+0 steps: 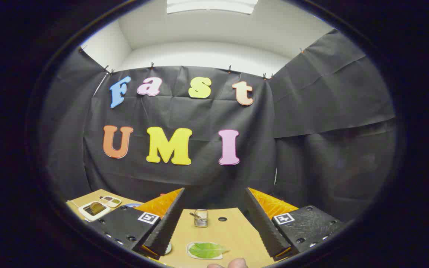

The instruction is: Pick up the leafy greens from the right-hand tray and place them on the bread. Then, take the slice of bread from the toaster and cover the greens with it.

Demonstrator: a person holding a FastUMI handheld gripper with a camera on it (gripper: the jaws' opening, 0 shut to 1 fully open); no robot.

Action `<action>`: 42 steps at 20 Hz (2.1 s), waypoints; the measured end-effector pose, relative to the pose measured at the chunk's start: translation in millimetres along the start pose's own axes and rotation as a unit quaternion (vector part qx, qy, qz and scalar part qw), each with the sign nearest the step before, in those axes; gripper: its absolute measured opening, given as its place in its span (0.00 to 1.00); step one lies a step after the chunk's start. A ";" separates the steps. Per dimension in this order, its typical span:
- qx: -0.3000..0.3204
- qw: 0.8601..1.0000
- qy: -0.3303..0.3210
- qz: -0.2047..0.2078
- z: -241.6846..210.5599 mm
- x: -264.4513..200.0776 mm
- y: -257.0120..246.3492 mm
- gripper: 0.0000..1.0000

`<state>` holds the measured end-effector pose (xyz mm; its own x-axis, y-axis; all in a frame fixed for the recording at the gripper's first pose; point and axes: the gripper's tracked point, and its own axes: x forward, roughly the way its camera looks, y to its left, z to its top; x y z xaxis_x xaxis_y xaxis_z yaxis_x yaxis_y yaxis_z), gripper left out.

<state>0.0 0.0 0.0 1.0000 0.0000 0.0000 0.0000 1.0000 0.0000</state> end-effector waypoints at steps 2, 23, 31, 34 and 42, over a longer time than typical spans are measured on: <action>0.013 1.000 0.004 0.002 -3.0 2.6 -5.7 0.95; 0.026 0.991 0.131 0.027 -128.3 20.6 -40.2 0.94; 0.050 0.971 0.232 0.035 -256.5 45.3 -41.4 0.95; 0.079 0.956 0.283 0.029 -311.7 60.4 -43.0 0.96; 0.132 0.921 0.365 0.016 -402.2 93.4 -41.0 0.96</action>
<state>93.4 -41.0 -402.2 0.7328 0.1254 -0.6688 0.0667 0.9649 0.2540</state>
